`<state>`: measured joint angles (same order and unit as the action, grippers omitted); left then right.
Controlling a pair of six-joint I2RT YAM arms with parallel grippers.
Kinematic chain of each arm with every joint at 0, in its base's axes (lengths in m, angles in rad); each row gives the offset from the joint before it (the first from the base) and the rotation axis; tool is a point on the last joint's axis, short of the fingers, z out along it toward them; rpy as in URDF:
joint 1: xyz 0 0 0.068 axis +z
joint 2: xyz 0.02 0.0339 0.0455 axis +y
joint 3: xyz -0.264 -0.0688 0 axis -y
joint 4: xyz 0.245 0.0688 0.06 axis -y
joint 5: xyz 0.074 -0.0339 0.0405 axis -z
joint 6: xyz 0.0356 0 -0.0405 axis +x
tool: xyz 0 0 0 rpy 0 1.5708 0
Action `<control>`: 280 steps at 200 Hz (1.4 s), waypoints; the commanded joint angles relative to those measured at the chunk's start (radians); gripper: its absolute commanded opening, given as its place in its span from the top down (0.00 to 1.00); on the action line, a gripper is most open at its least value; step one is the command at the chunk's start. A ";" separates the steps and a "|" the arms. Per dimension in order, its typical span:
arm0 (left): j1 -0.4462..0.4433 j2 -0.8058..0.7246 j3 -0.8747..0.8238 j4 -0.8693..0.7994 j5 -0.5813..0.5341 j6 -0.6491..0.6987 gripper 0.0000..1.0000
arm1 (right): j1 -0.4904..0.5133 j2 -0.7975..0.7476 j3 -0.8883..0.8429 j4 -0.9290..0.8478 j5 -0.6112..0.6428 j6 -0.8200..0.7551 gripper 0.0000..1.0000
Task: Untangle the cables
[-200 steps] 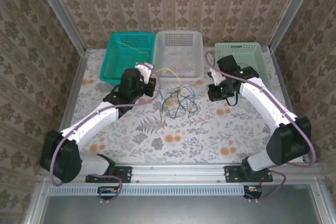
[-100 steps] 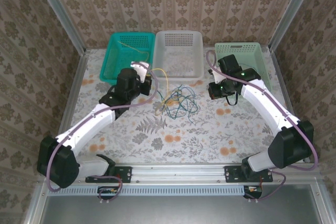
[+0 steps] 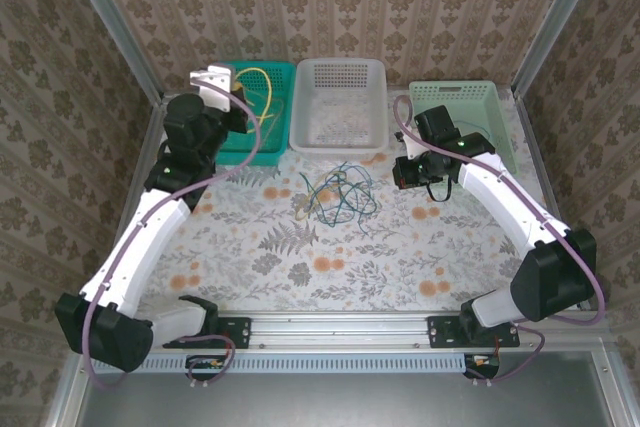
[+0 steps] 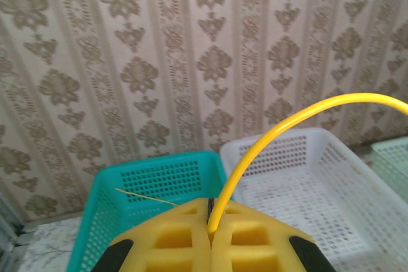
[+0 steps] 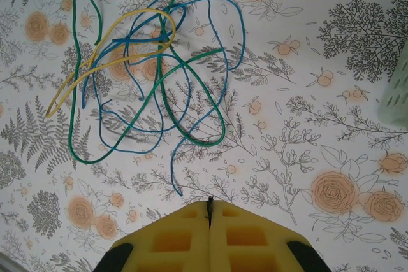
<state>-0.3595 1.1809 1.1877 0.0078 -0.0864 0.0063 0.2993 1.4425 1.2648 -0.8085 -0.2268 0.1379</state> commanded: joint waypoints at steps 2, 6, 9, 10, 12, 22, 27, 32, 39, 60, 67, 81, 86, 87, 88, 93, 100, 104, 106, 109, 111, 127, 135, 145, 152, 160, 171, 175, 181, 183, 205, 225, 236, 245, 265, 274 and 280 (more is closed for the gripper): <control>0.055 0.051 0.070 0.029 0.023 0.039 0.97 | 0.006 -0.017 -0.015 0.011 -0.026 0.020 0.98; 0.063 0.065 0.085 0.029 0.029 0.045 0.97 | 0.006 -0.017 -0.016 0.011 -0.026 0.021 0.98; 0.069 0.076 0.095 0.026 0.032 0.049 0.97 | 0.006 -0.018 -0.016 0.011 -0.026 0.022 0.98; 0.071 0.079 0.098 0.024 0.033 0.050 0.97 | 0.006 -0.019 -0.015 0.011 -0.026 0.022 0.98; 0.075 0.085 0.104 0.023 0.035 0.054 0.97 | 0.006 -0.019 -0.017 0.012 -0.026 0.022 0.98; 0.098 0.125 0.138 0.013 0.044 0.065 0.97 | 0.006 -0.019 -0.019 0.014 -0.028 0.025 0.98; 0.107 0.145 0.151 0.011 0.047 0.071 0.97 | 0.007 -0.019 -0.021 0.016 -0.029 0.026 0.98; 0.118 0.164 0.162 0.011 0.049 0.076 0.96 | 0.007 -0.019 -0.022 0.019 -0.031 0.027 0.98; 0.130 0.190 0.173 0.015 0.053 0.081 0.96 | 0.008 -0.018 -0.025 0.020 -0.034 0.029 0.98; 0.172 0.272 0.206 0.033 0.071 0.076 0.96 | 0.008 -0.018 -0.031 0.029 -0.039 0.035 0.98; 0.185 0.300 0.216 0.042 0.075 0.074 0.96 | 0.009 -0.017 -0.031 0.031 -0.039 0.037 0.97; 0.205 0.362 0.242 0.049 0.079 0.078 0.96 | 0.011 -0.014 -0.031 0.031 -0.039 0.037 0.97; 0.212 0.386 0.257 0.049 0.081 0.079 0.96 | 0.012 -0.015 -0.030 0.031 -0.039 0.038 0.97; 0.213 0.390 0.260 0.048 0.082 0.079 0.96 | 0.013 -0.015 -0.030 0.031 -0.039 0.038 0.97; 0.214 0.395 0.263 0.047 0.083 0.080 0.96 | 0.013 -0.015 -0.030 0.031 -0.039 0.038 0.97; 0.220 0.421 0.278 0.041 0.083 0.082 0.96 | 0.014 -0.012 -0.030 0.031 -0.037 0.039 0.97; 0.227 0.456 0.301 0.032 0.084 0.089 0.96 | 0.014 -0.013 -0.028 0.030 -0.036 0.039 0.97; 0.230 0.476 0.314 0.026 0.082 0.095 0.96 | 0.015 -0.012 -0.028 0.031 -0.036 0.039 0.97; 0.232 0.485 0.321 0.022 0.082 0.099 0.96 | 0.015 -0.011 -0.028 0.031 -0.036 0.039 0.97; 0.233 0.500 0.331 0.018 0.080 0.105 0.96 | 0.016 -0.011 -0.028 0.030 -0.034 0.039 0.97; 0.234 0.510 0.336 0.014 0.078 0.108 0.96 | 0.015 -0.011 -0.028 0.030 -0.035 0.040 0.97; 0.240 0.576 0.375 -0.004 0.073 0.145 0.96 | 0.019 -0.013 -0.028 0.029 -0.030 0.040 0.97; 0.241 0.600 0.386 -0.003 0.075 0.167 0.95 | 0.019 -0.013 -0.028 0.028 -0.025 0.040 0.97; 0.240 0.623 0.398 -0.005 0.083 0.191 0.95 | 0.021 -0.014 -0.030 0.026 -0.022 0.040 0.96; 0.241 0.638 0.408 -0.010 0.090 0.204 0.95 | 0.021 -0.014 -0.030 0.025 -0.020 0.040 0.96; 0.241 0.654 0.428 -0.025 0.105 0.218 0.95 | 0.021 -0.013 -0.030 0.023 -0.017 0.041 0.96; 0.241 0.680 0.458 -0.061 0.131 0.237 0.94 | 0.021 -0.011 -0.030 0.024 -0.017 0.043 0.95; 0.242 0.691 0.471 -0.076 0.140 0.243 0.93 | 0.021 -0.010 -0.030 0.025 -0.017 0.043 0.95; 0.242 0.705 0.488 -0.097 0.149 0.249 0.93 | 0.021 -0.008 -0.030 0.025 -0.017 0.044 0.95; 0.241 0.709 0.492 -0.101 0.151 0.250 0.93 | 0.021 -0.007 -0.030 0.026 -0.018 0.045 0.95; 0.238 0.736 0.507 -0.136 0.152 0.278 0.85 | 0.022 -0.002 -0.028 0.025 -0.018 0.046 0.95; 0.238 0.738 0.490 -0.145 0.131 0.282 0.80 | 0.023 0.001 -0.028 0.027 -0.019 0.046 0.95; 0.238 0.737 0.478 -0.154 0.112 0.274 0.70 | 0.025 0.004 -0.028 0.031 -0.022 0.048 0.95; 0.236 0.734 0.467 -0.159 0.093 0.267 0.62 | 0.029 0.005 -0.027 0.036 -0.026 0.046 0.94; 0.230 0.688 0.397 -0.121 0.054 0.235 0.36 | 0.059 0.002 -0.022 0.049 -0.028 0.020 0.89; 0.225 0.655 0.346 -0.076 0.035 0.223 0.25 | 0.084 -0.001 -0.018 0.060 -0.013 0.004 0.87; 0.221 0.636 0.323 -0.054 0.011 0.211 0.16 | 0.105 -0.001 -0.017 0.067 -0.005 -0.009 0.84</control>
<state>-0.1257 1.8980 1.6028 -0.1032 -0.0010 0.2577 0.3477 1.4425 1.2472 -0.7769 -0.2424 0.1635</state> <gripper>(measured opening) 0.712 0.127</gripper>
